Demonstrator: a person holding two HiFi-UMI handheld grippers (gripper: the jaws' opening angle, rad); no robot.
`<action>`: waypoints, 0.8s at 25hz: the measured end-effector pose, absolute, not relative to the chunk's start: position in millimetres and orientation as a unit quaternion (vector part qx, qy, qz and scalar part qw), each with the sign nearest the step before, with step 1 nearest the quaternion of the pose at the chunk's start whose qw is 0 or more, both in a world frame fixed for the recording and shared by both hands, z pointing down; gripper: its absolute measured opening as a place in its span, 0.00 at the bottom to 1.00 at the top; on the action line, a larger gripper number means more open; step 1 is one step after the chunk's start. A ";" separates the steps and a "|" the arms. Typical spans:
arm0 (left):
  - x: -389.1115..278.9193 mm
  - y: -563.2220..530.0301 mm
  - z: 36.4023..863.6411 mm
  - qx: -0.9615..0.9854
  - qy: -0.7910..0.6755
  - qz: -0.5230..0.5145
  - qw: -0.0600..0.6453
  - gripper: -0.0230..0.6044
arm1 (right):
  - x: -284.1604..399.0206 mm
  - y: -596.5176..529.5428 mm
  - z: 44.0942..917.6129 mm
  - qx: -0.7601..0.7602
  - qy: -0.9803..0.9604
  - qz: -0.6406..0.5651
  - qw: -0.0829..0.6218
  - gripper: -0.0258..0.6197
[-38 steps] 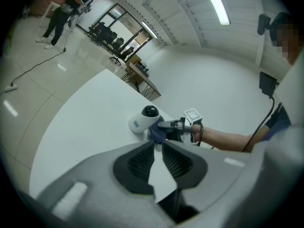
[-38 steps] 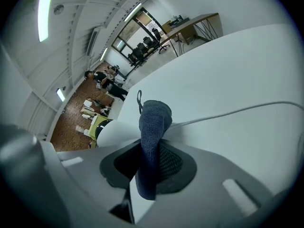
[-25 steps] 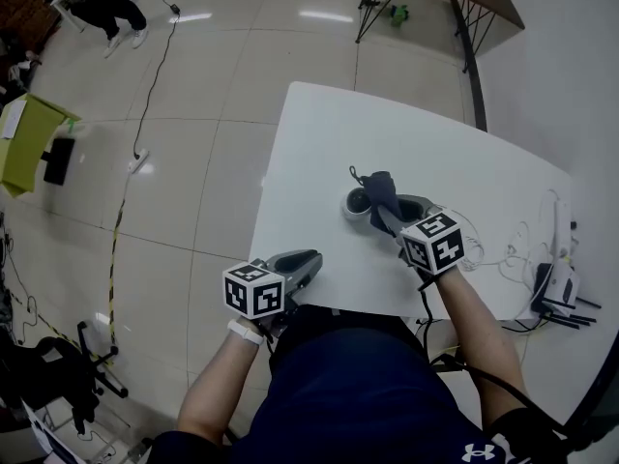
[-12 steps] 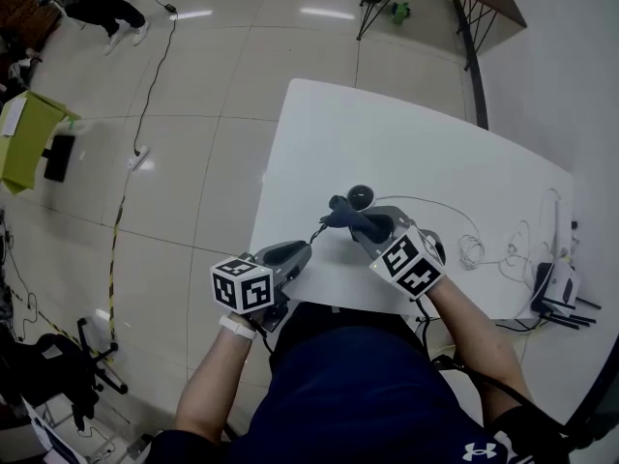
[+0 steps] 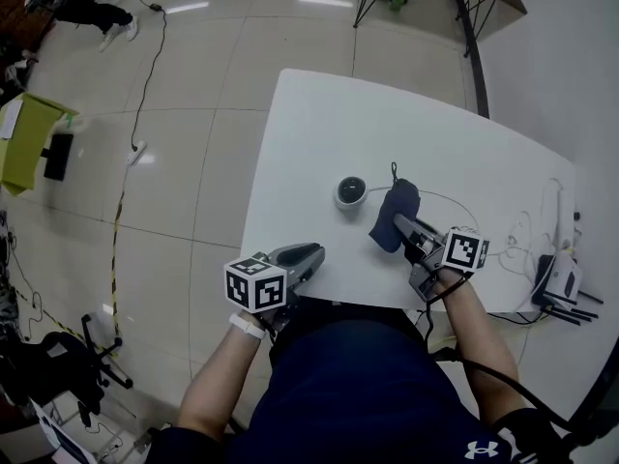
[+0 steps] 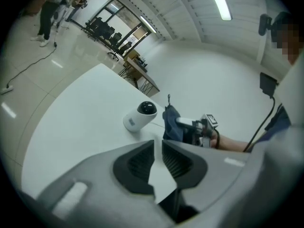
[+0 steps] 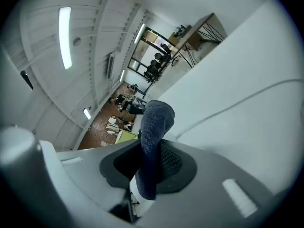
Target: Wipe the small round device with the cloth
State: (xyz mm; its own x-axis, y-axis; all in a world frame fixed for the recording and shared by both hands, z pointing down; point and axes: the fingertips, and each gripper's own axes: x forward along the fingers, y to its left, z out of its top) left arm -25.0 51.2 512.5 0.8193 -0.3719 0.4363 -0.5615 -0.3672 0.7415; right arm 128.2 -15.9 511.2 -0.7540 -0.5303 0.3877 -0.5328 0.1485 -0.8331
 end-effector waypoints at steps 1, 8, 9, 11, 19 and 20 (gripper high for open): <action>-20.9 50.5 512.4 0.821 -0.282 0.099 0.486 0.12 | 128.2 -6.2 522.1 0.342 -0.752 0.563 0.007 0.15; 1.4 48.4 509.5 0.821 -0.274 0.116 0.488 0.12 | 97.7 30.6 565.9 0.276 -0.746 0.604 0.056 0.16; 3.7 48.9 509.0 0.821 -0.273 0.118 0.488 0.12 | 94.0 32.3 570.2 0.270 -0.746 0.605 0.065 0.16; 8.5 49.8 509.0 0.820 -0.272 0.123 0.488 0.12 | 89.8 35.4 579.6 0.263 -0.746 0.605 0.089 0.16; 24.0 49.9 509.2 0.818 -0.274 0.125 0.490 0.12 | 103.5 45.7 608.6 0.309 -0.729 0.579 0.193 0.28; 26.1 49.4 509.1 0.818 -0.275 0.125 0.490 0.12 | 106.2 47.4 611.0 0.315 -0.727 0.574 0.207 0.30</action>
State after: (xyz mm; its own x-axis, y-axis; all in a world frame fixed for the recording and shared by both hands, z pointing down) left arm 26.1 49.4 509.1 0.8179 -0.3269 0.4735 -0.5717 -0.3692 0.7327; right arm 106.2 47.4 611.0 -0.7161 -0.2196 0.6625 -0.6954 0.1424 -0.7044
